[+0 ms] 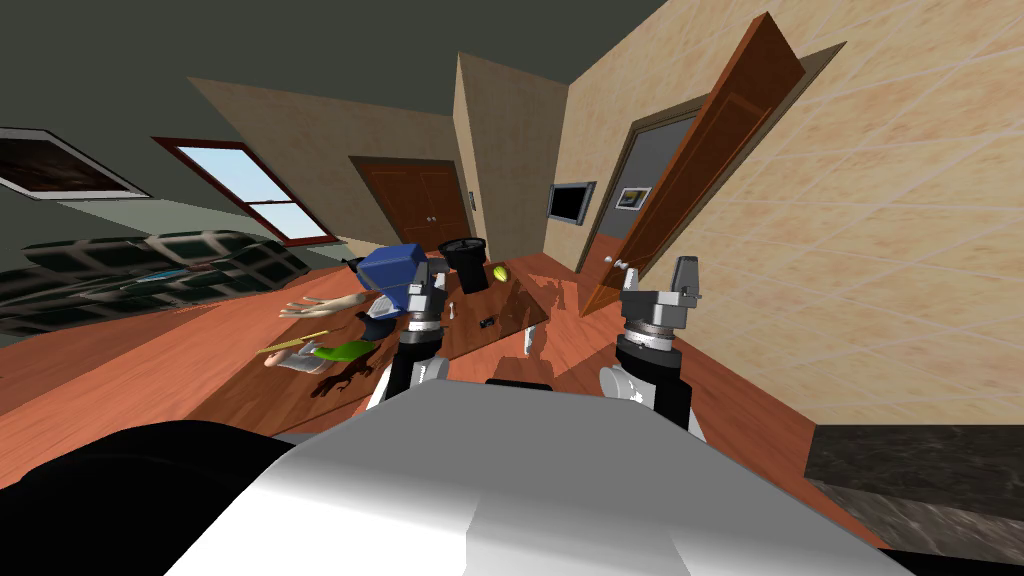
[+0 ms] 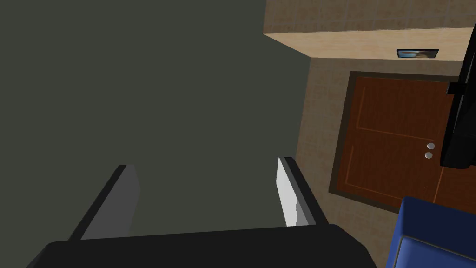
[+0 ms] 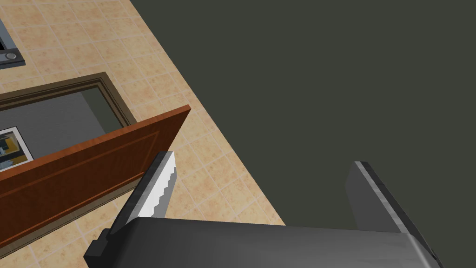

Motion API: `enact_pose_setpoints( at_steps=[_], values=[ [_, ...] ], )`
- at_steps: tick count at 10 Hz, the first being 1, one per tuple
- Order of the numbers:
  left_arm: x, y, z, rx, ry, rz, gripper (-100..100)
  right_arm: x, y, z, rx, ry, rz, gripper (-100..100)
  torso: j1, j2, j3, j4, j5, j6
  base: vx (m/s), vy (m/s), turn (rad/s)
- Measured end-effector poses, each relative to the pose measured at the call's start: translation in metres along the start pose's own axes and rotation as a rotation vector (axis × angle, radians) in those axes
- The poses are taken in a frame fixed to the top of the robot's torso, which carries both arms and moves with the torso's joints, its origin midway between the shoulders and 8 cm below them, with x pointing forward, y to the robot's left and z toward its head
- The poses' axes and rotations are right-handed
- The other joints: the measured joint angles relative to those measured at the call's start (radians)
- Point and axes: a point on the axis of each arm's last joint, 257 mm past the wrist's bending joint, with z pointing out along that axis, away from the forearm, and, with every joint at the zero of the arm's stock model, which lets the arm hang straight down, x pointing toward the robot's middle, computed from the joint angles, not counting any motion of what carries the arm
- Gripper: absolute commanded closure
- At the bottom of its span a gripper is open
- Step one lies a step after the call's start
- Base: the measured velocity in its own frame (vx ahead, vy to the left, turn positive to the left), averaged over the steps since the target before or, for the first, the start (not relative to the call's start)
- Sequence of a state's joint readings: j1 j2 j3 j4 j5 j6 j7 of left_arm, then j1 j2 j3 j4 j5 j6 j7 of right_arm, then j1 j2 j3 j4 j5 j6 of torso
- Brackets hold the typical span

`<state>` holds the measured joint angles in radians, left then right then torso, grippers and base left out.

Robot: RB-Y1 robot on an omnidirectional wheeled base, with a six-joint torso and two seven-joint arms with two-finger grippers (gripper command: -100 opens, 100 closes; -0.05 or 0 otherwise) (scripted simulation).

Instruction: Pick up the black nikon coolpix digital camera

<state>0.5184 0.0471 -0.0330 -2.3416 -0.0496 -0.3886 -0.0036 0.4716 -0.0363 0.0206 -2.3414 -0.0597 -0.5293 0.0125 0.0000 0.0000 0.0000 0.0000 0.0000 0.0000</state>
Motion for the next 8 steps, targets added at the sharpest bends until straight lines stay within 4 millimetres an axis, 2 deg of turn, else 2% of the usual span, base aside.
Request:
enact_pose_setpoints(
  at_steps=[3,6,8],
  values=[
    [0.002,0.028,-0.001,-0.079,0.039,0.007,-100,0.0,0.0,0.0,0.0,0.0,0.0,0,0.001,0.002,0.001,0.0,0.0,0.0,-0.027,0.016,-0.005],
    [-0.003,0.068,-0.007,-0.194,0.065,0.01,-100,0.0,0.0,0.0,0.0,0.0,0.0,0,0.002,0.002,0.001,0.0,0.0,0.0,-0.028,0.016,-0.008],
    [-0.005,0.088,-0.01,-0.25,0.072,0.011,-100,0.0,0.0,0.0,0.0,0.0,0.0,0,0.001,0.001,0.001,0.0,0.0,0.0,-0.014,0.01,-0.008]
  ],
)
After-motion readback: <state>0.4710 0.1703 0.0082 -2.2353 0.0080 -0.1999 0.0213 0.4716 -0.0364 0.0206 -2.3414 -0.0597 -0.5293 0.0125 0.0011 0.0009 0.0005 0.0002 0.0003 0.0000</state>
